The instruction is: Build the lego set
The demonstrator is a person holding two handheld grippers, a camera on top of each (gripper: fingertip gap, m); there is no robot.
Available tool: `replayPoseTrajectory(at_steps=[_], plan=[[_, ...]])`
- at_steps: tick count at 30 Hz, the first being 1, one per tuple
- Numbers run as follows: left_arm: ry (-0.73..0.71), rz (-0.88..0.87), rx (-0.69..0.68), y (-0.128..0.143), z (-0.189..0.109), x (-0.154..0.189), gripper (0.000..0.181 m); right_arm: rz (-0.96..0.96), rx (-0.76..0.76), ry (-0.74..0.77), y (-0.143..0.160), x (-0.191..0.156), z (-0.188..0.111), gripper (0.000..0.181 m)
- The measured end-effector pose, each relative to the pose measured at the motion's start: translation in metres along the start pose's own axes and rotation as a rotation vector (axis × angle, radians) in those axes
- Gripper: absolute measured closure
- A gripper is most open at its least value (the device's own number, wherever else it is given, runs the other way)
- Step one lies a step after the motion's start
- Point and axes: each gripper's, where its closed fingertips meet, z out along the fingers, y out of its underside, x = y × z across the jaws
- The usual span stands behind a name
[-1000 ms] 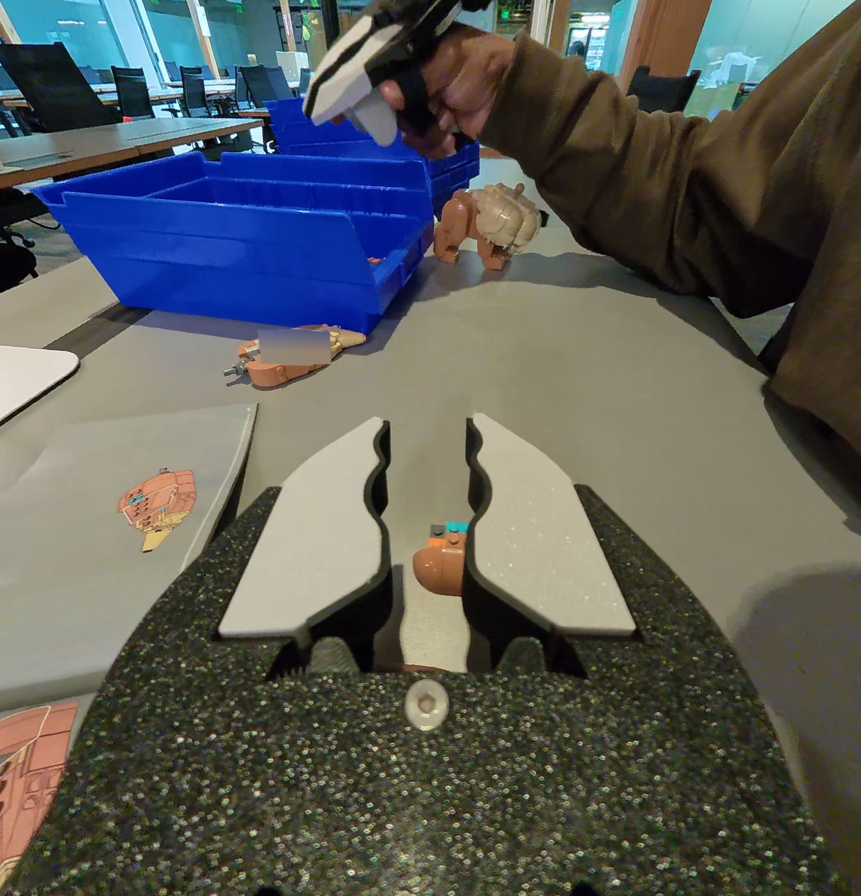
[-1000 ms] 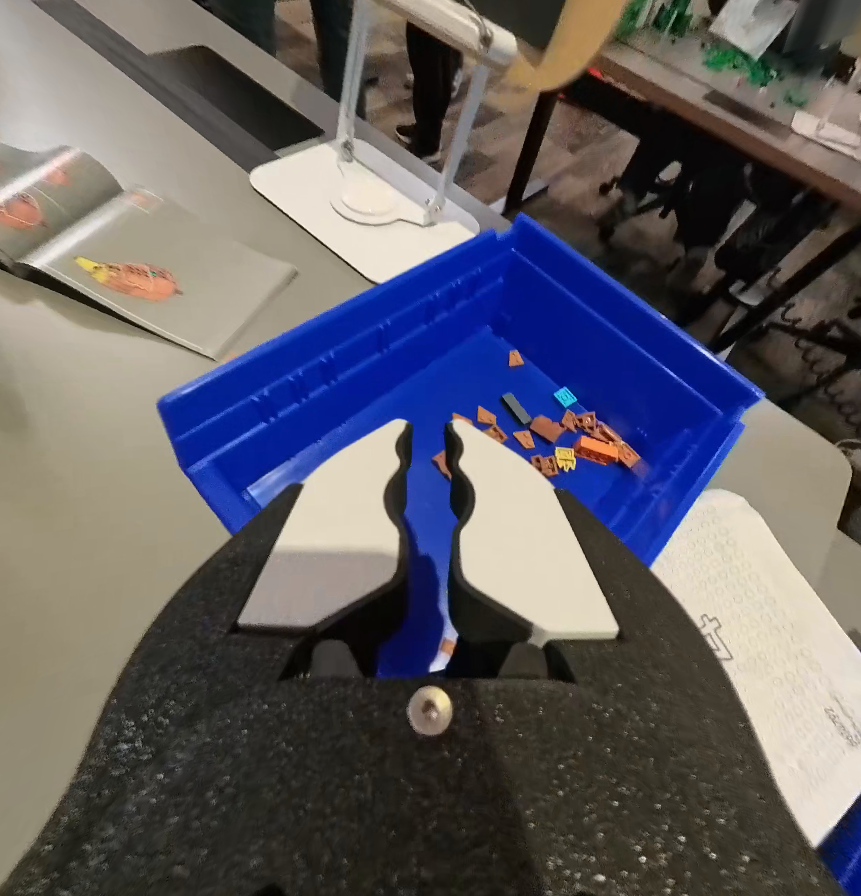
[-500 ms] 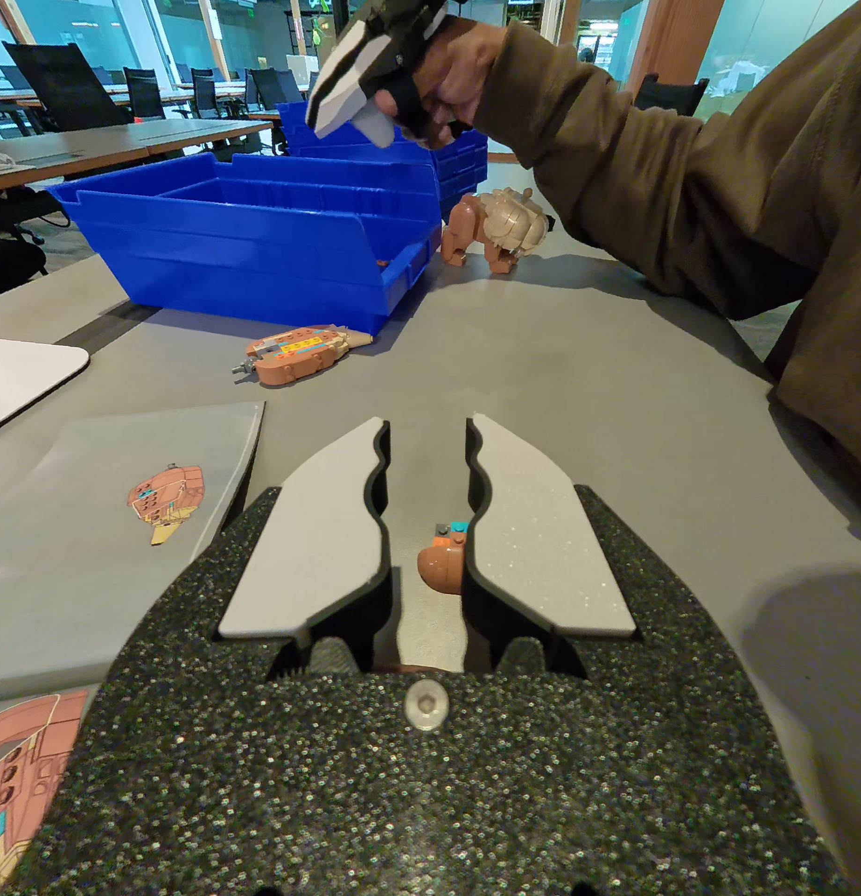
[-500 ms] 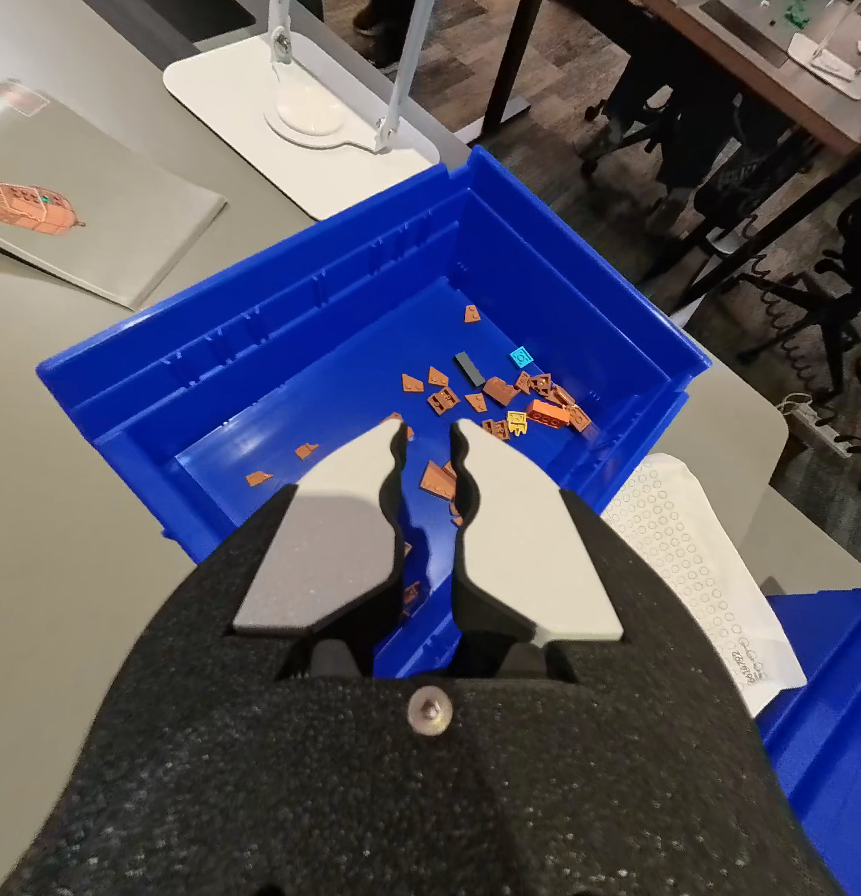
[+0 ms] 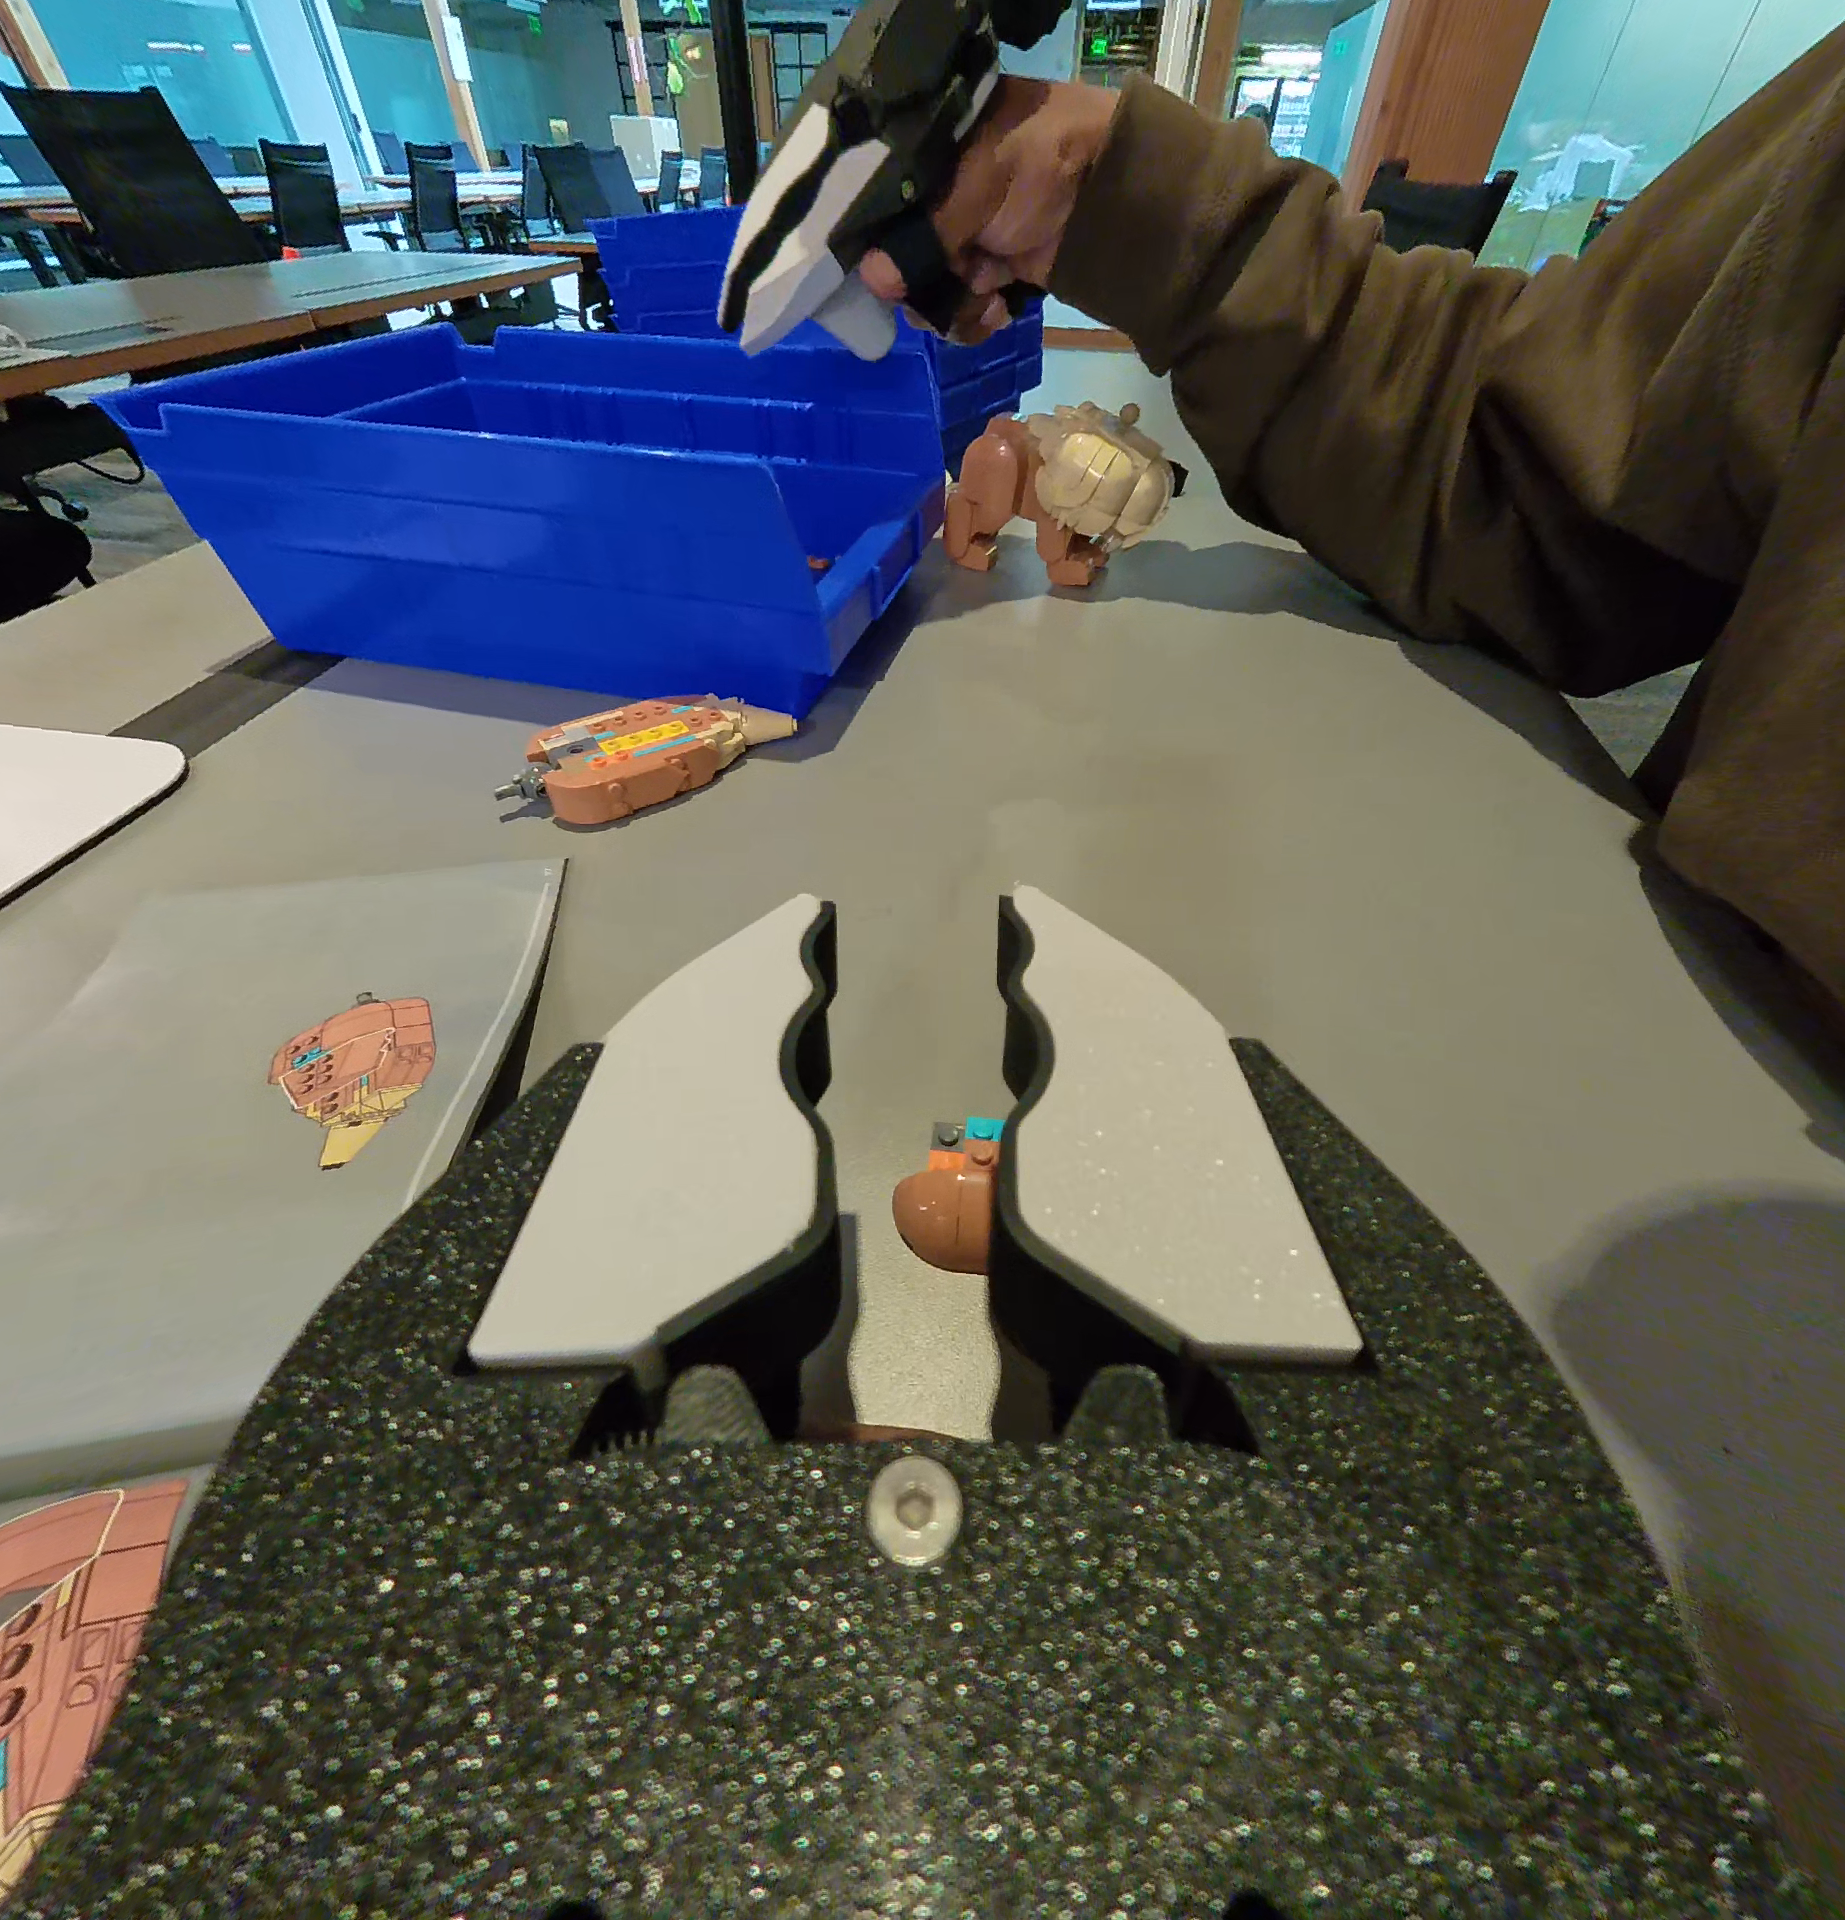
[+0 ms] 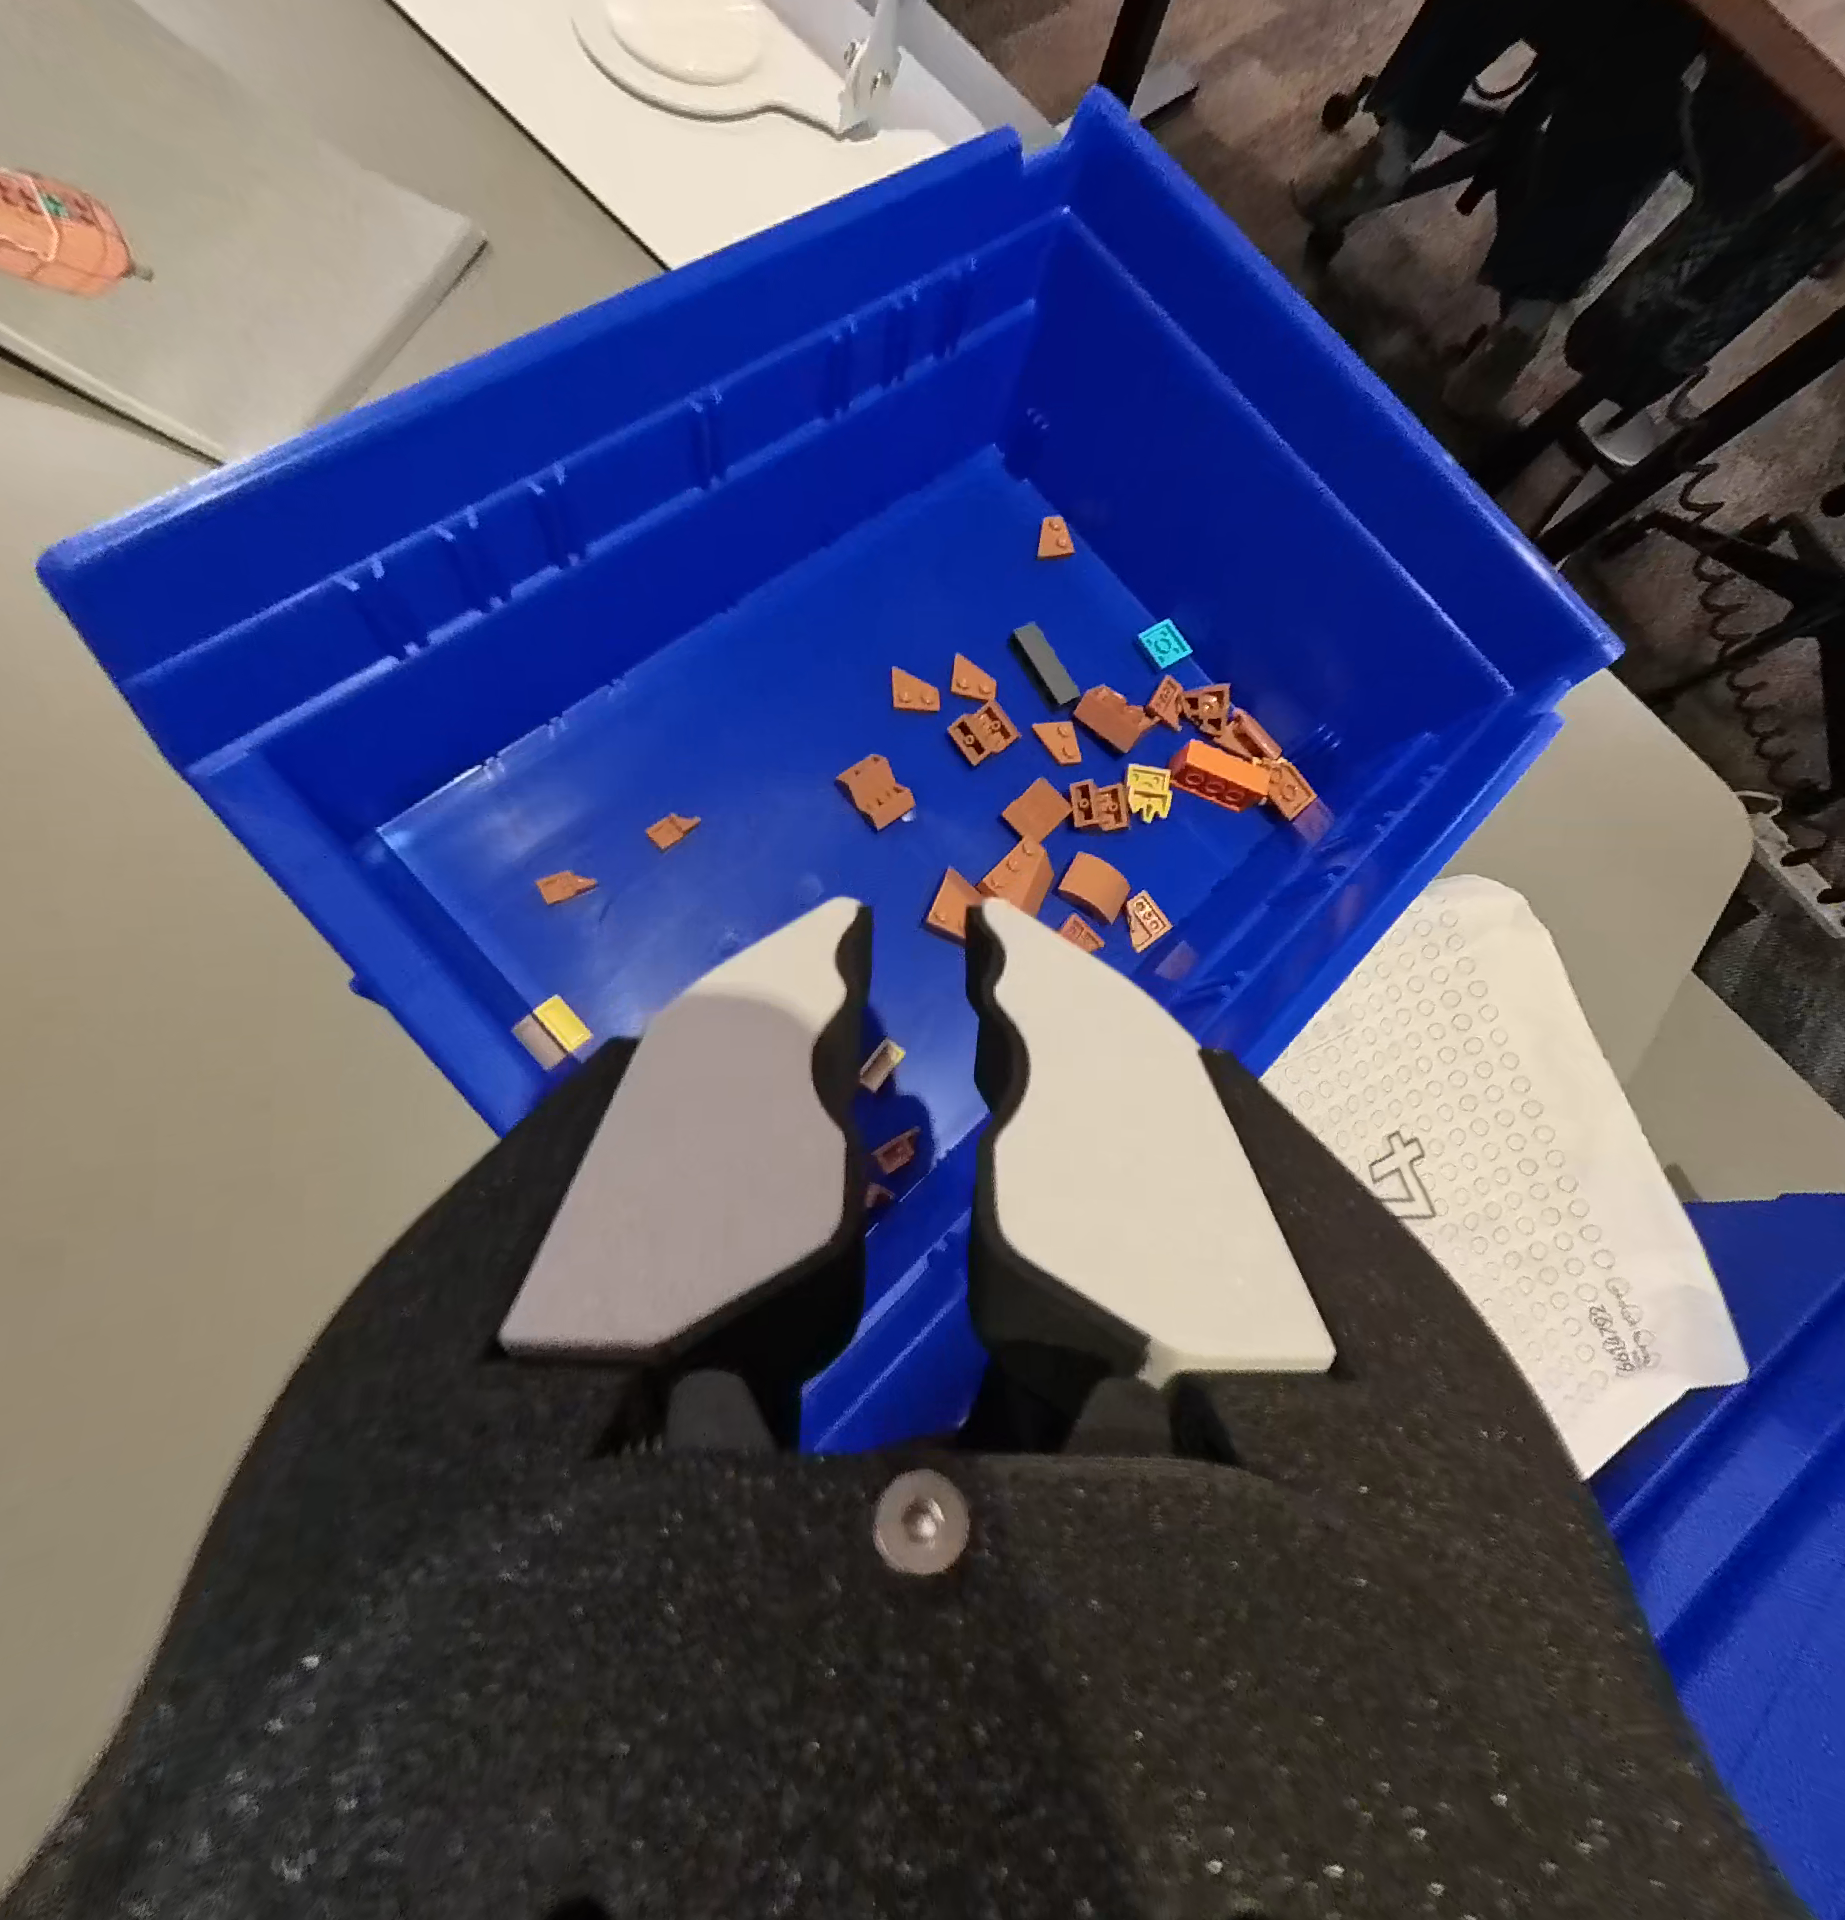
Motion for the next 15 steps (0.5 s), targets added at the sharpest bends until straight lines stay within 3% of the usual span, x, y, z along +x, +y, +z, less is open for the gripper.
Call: replayPoseTrajectory(at_steps=[15], plan=[[0.009, -0.008, 0.002, -0.0002, -0.0010, 0.0004, 0.151, -0.038, -0.022, -0.026, 0.0057, -0.0023, -0.0003, 0.164]])
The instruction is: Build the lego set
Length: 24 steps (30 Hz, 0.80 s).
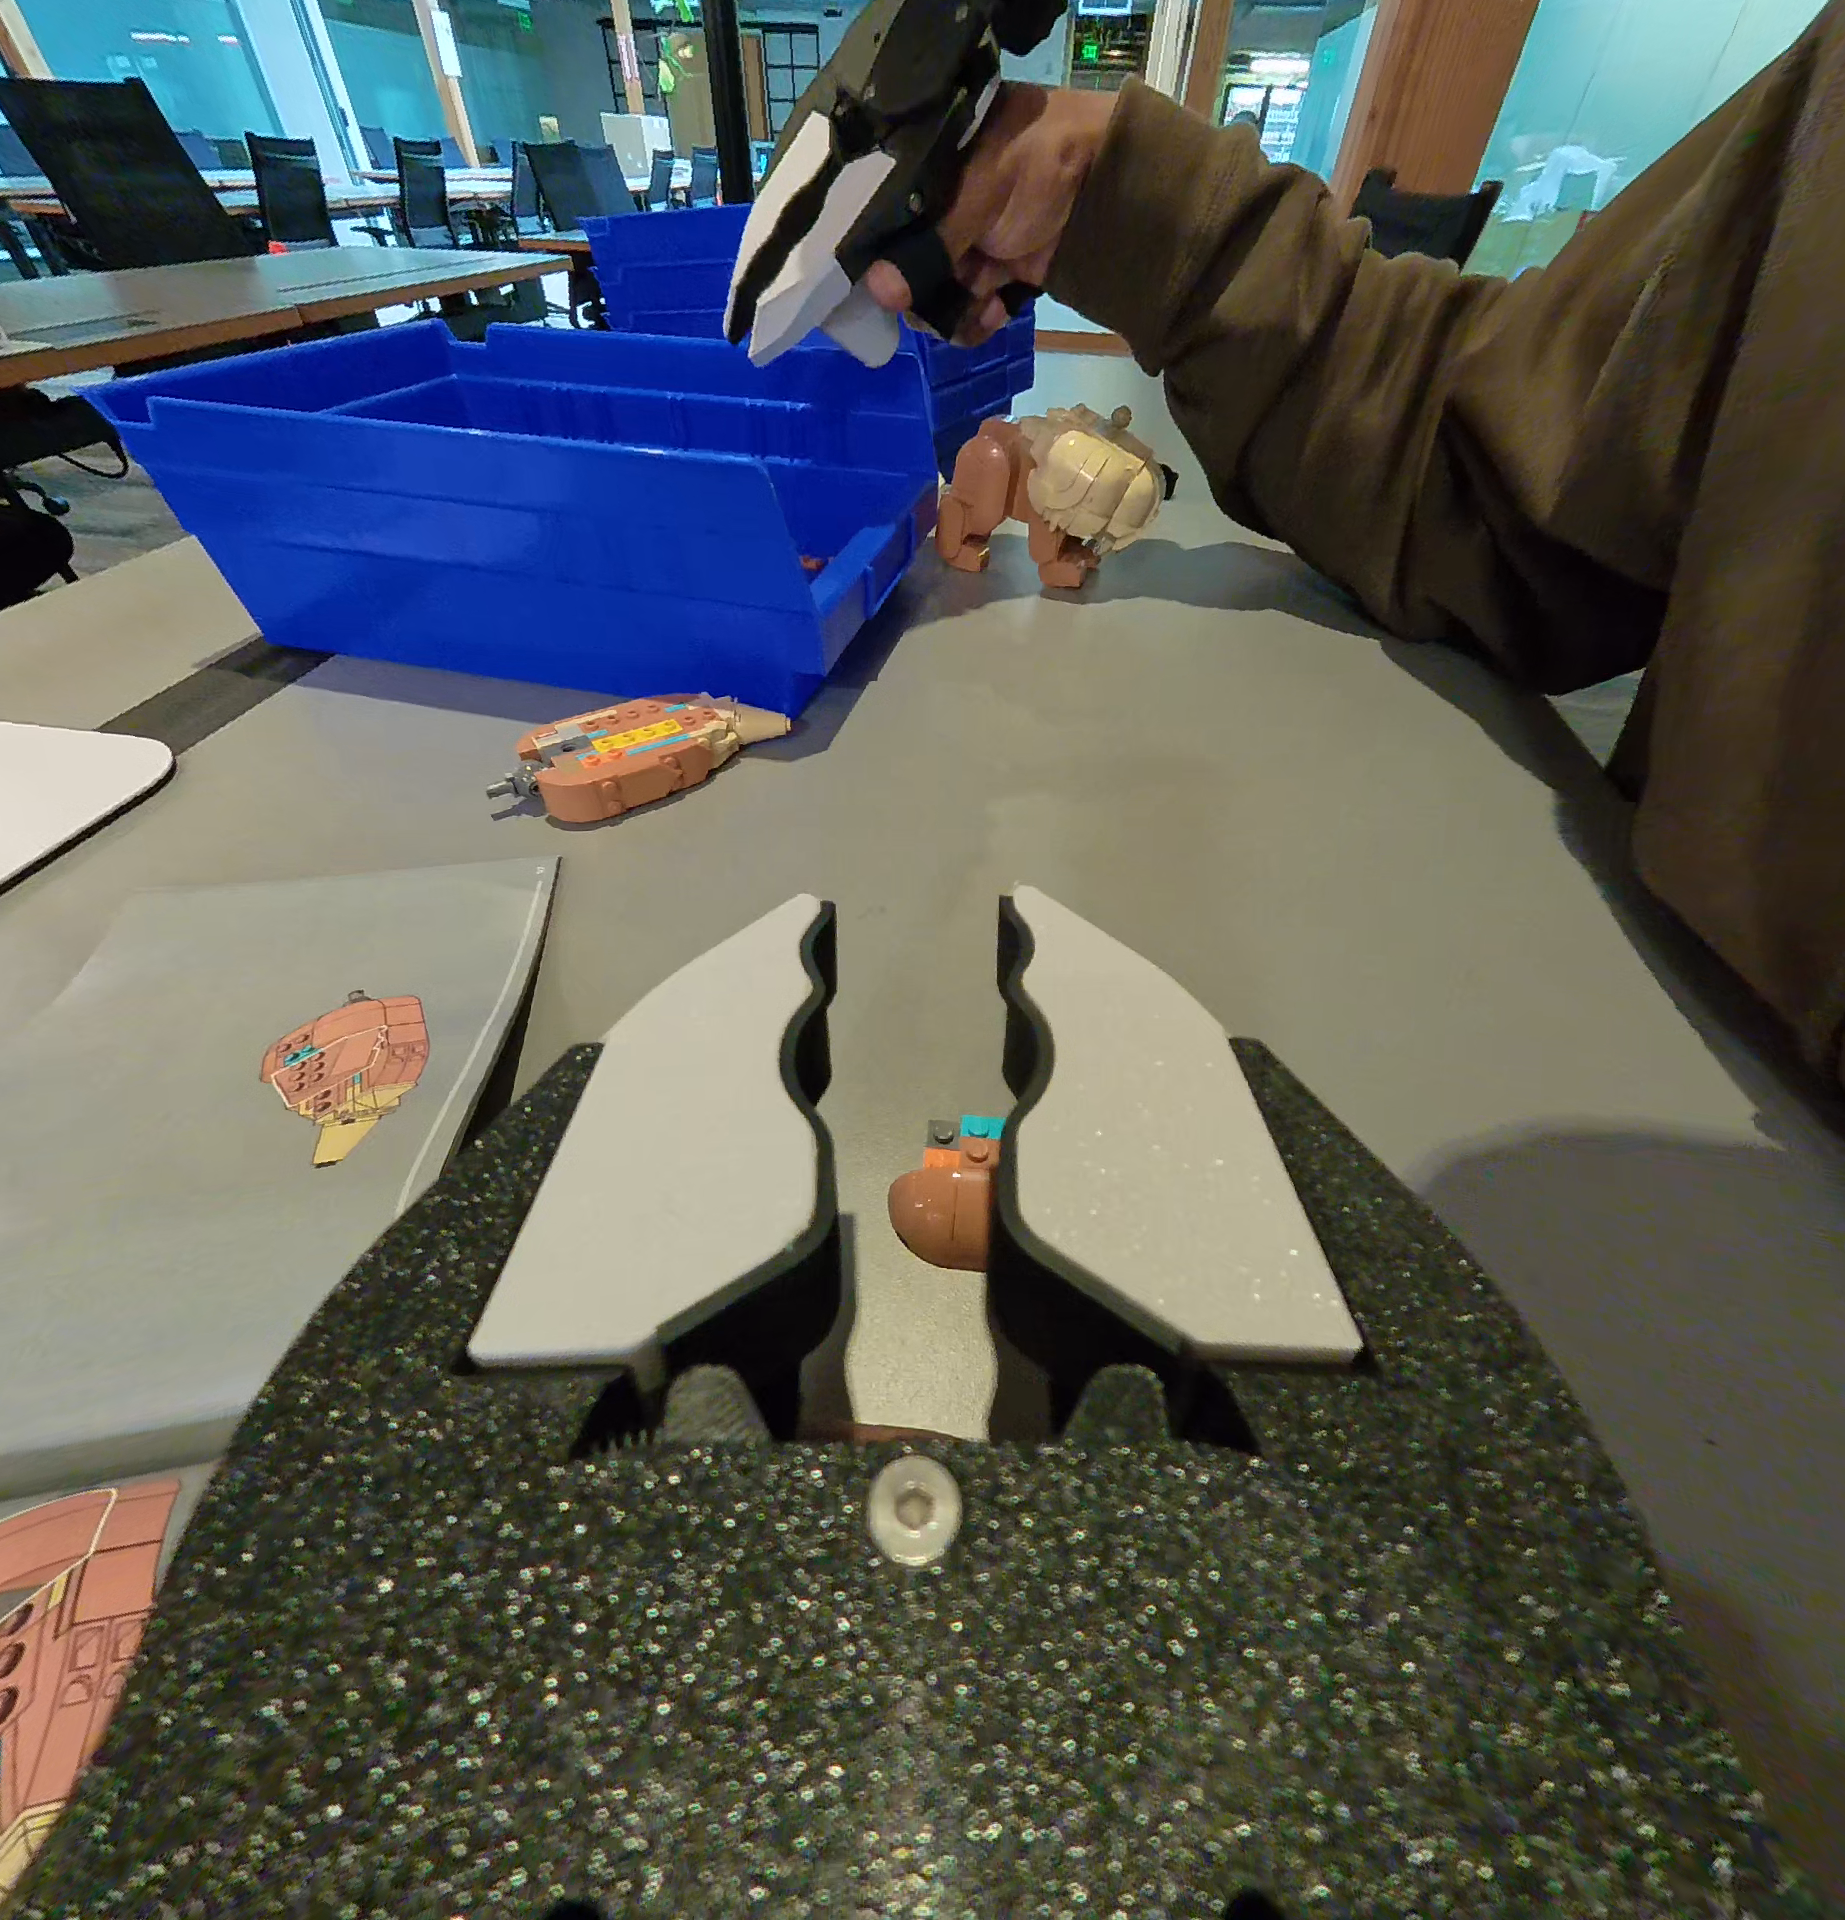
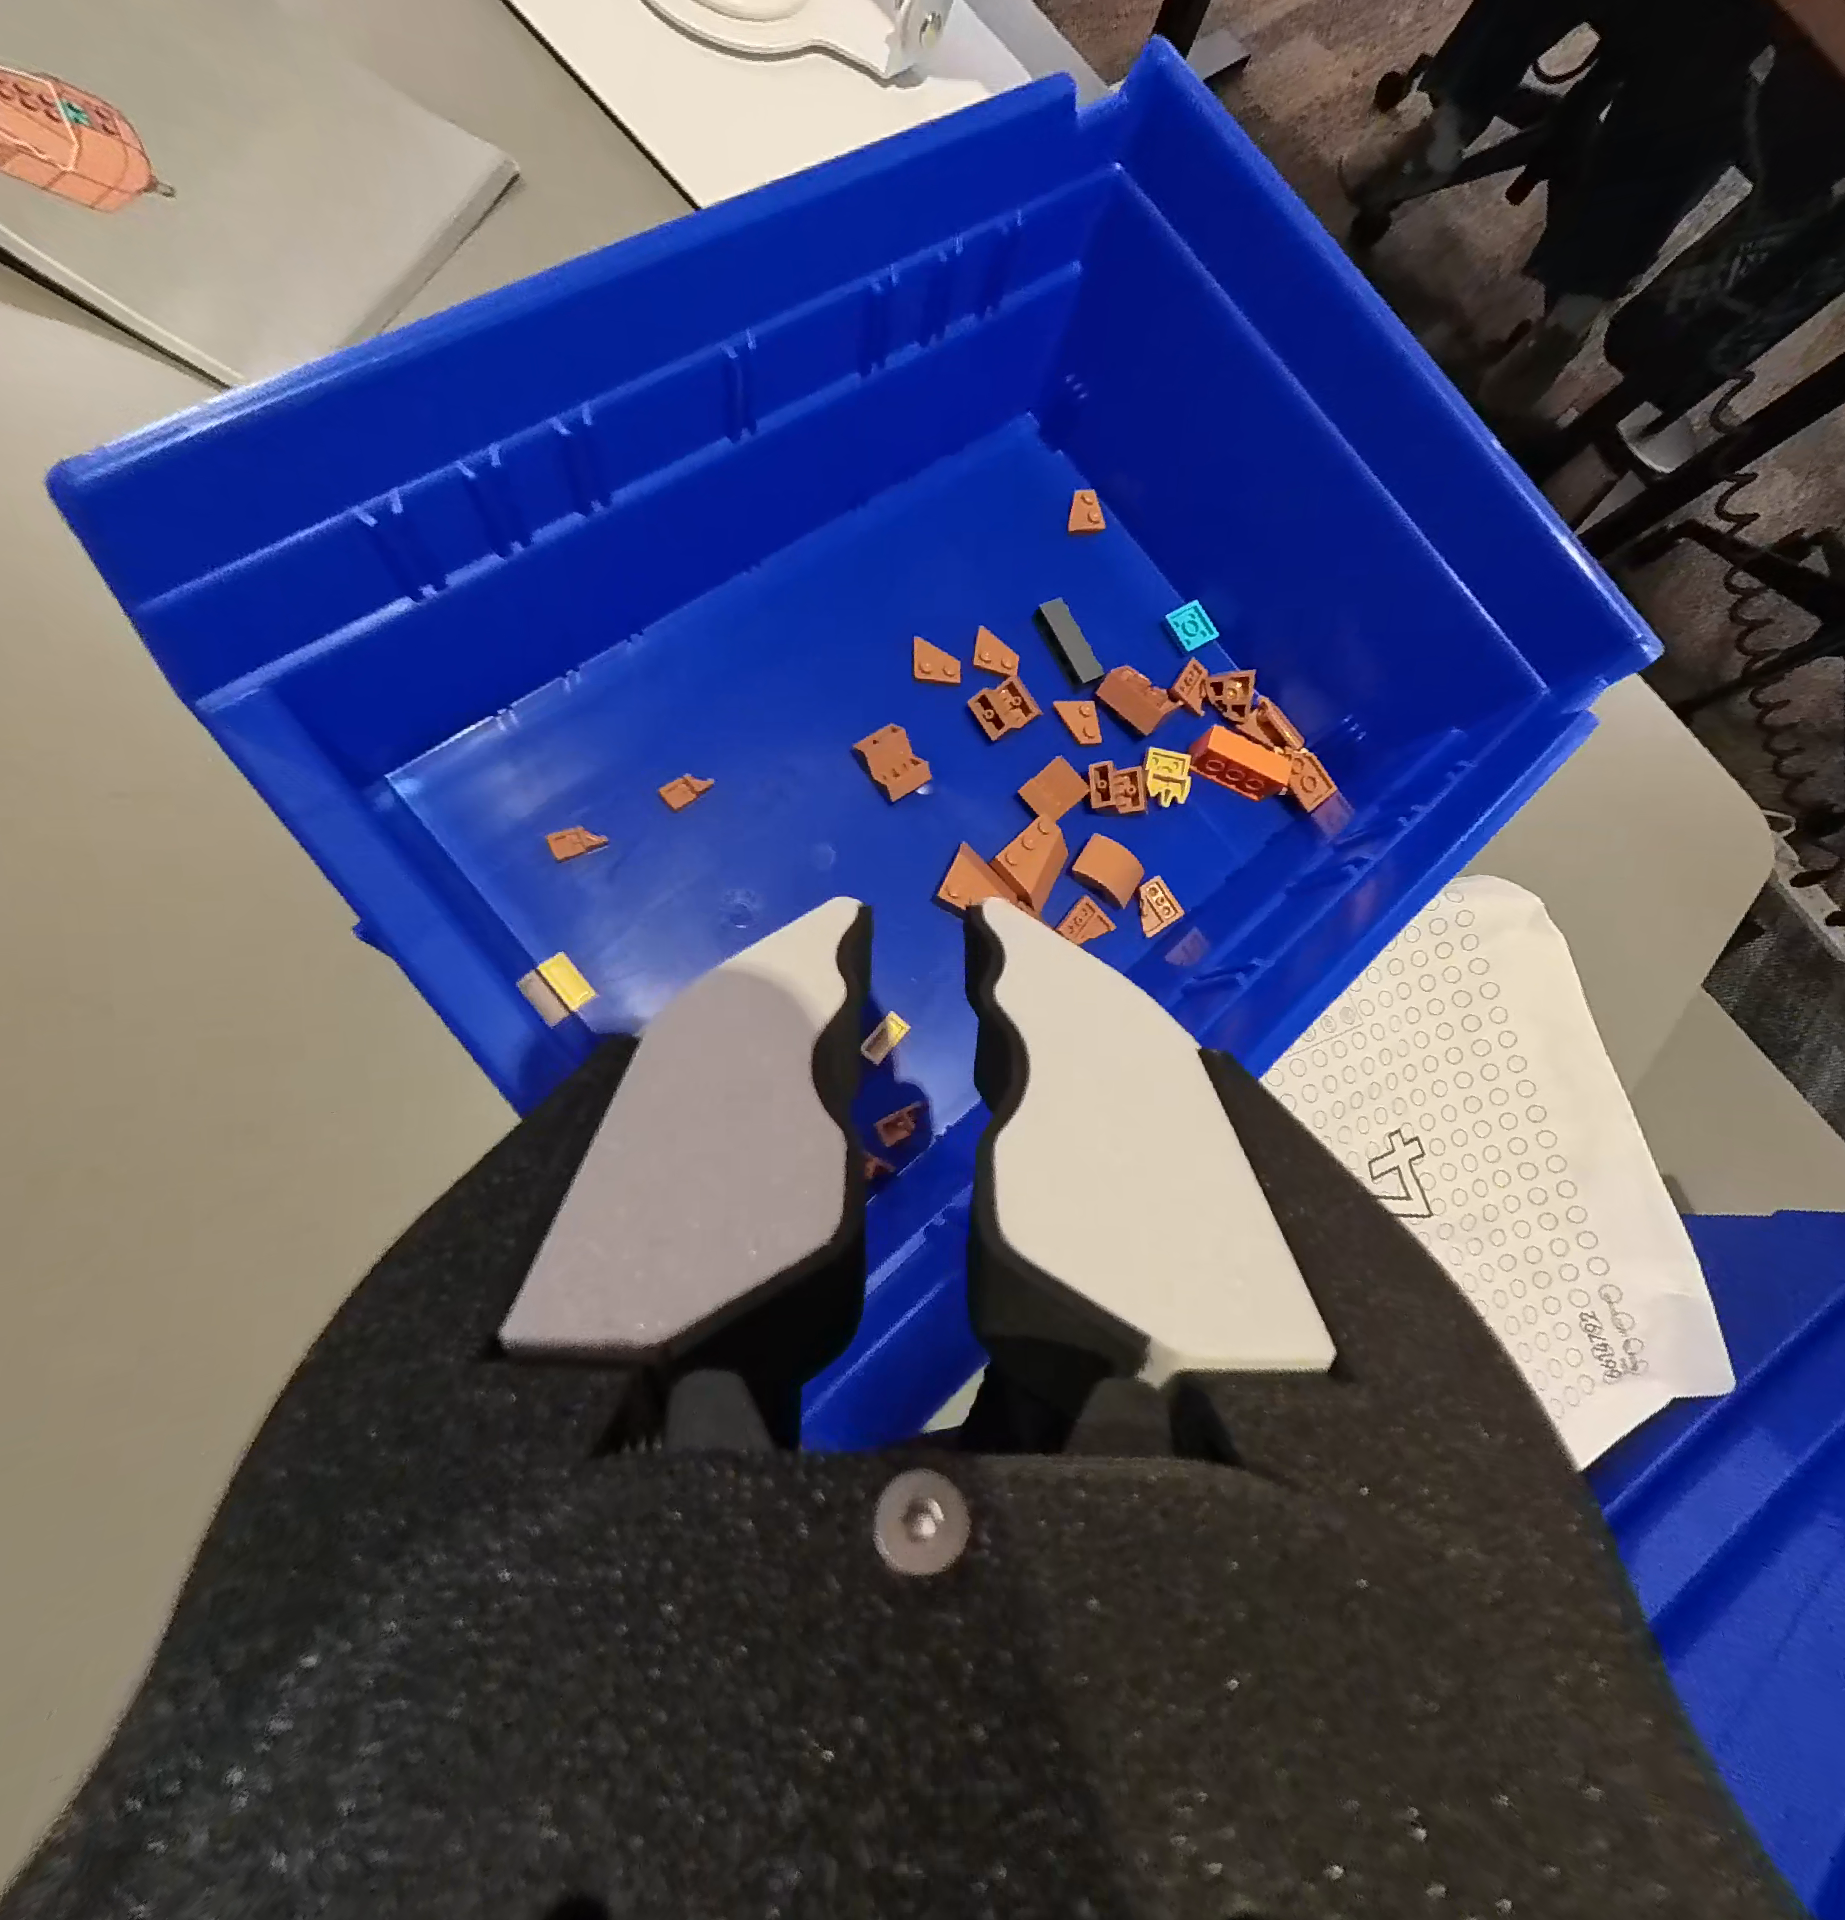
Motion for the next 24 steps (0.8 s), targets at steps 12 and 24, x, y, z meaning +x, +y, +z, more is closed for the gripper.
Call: replayPoseTrajectory(at_steps=[12, 24], plan=[[0.000, -0.048, 0.033, -0.004, -0.005, -0.005, 0.151, -0.001, -0.007, -0.027, 0.006, 0.008, 0.010, 0.165], [0.002, -0.063, 0.044, -0.005, -0.006, -0.006, 0.151, -0.021, -0.008, -0.035, 0.004, 0.004, 0.011, 0.165]])
